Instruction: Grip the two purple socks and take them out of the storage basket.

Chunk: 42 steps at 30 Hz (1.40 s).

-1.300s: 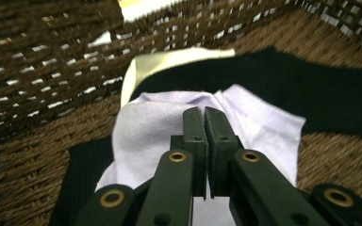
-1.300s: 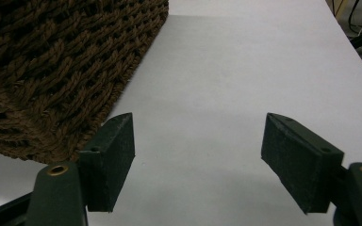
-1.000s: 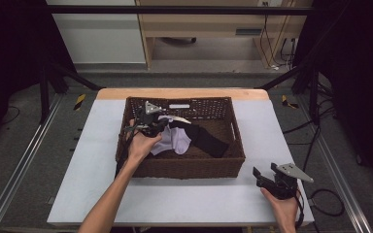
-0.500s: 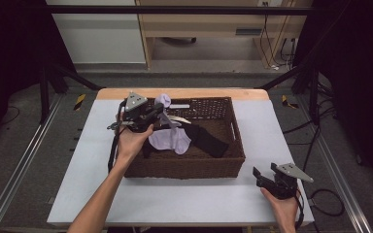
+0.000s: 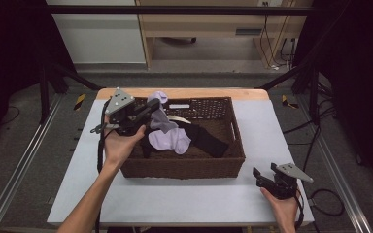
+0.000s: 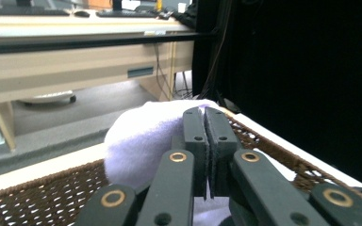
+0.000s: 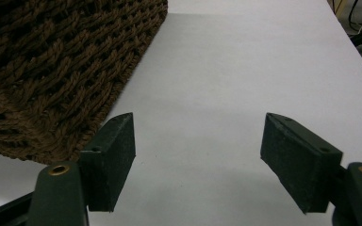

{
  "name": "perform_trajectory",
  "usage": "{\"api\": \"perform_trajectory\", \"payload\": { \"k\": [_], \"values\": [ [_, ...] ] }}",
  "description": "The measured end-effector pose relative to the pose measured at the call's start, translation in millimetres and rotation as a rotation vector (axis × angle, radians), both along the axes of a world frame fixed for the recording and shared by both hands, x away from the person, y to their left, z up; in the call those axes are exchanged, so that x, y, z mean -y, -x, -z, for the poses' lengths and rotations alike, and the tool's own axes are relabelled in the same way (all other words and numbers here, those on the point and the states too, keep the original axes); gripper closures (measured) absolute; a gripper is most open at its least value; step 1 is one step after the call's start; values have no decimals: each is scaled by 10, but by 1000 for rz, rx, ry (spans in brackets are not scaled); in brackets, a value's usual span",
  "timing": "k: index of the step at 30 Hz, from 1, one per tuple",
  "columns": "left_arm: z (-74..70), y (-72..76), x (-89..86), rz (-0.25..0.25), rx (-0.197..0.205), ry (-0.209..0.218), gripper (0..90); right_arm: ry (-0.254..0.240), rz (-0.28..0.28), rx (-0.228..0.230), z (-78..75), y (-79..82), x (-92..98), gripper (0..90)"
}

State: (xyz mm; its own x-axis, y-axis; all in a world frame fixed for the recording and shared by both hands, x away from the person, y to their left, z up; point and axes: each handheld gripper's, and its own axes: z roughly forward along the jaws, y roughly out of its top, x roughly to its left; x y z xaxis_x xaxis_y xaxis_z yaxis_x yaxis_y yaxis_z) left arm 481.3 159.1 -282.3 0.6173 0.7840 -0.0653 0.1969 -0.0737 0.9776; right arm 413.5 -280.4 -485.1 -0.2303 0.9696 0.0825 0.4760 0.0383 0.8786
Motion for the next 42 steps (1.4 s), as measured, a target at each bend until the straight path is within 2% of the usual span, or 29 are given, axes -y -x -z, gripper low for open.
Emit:
{"api": "perform_trajectory", "payload": {
  "k": [3,4,5,7,9,10,11,16,23,30,34,38,39,42],
  "values": [
    [-49,114,0,16,18,-5,879,-3,-2,-3,-1,1,-1,269],
    [-76,193,-5,30,25,2,879,1,-3,-2,-1,1,0,270],
    [-76,193,-5,30,25,2,880,1,-3,-2,-1,1,0,270],
    [-106,307,-19,48,37,12,880,0,-2,1,-1,1,-2,270],
    [-114,344,-25,55,43,16,879,1,-2,0,0,1,-2,270],
    [-129,416,-39,68,52,22,879,2,-2,0,0,0,-2,270],
    [-129,416,-39,68,52,22,880,2,-2,0,0,0,-2,270],
    [-161,624,-76,105,72,36,880,2,-2,-2,-1,1,-4,270],
    [-146,808,-87,134,73,33,880,3,-1,-2,-2,3,-6,271],
    [-19,1024,-74,181,62,21,880,3,1,1,-1,5,-9,273],
    [66,1092,-62,196,48,8,880,5,2,0,-2,5,-9,272],
    [249,1164,-31,218,9,-22,880,4,2,1,-2,7,-9,272],
    [249,1164,-31,218,9,-22,880,4,2,1,-2,7,-9,272],
    [388,1191,-20,226,-24,-28,880,6,3,3,-2,7,-9,272]
  ]
}}
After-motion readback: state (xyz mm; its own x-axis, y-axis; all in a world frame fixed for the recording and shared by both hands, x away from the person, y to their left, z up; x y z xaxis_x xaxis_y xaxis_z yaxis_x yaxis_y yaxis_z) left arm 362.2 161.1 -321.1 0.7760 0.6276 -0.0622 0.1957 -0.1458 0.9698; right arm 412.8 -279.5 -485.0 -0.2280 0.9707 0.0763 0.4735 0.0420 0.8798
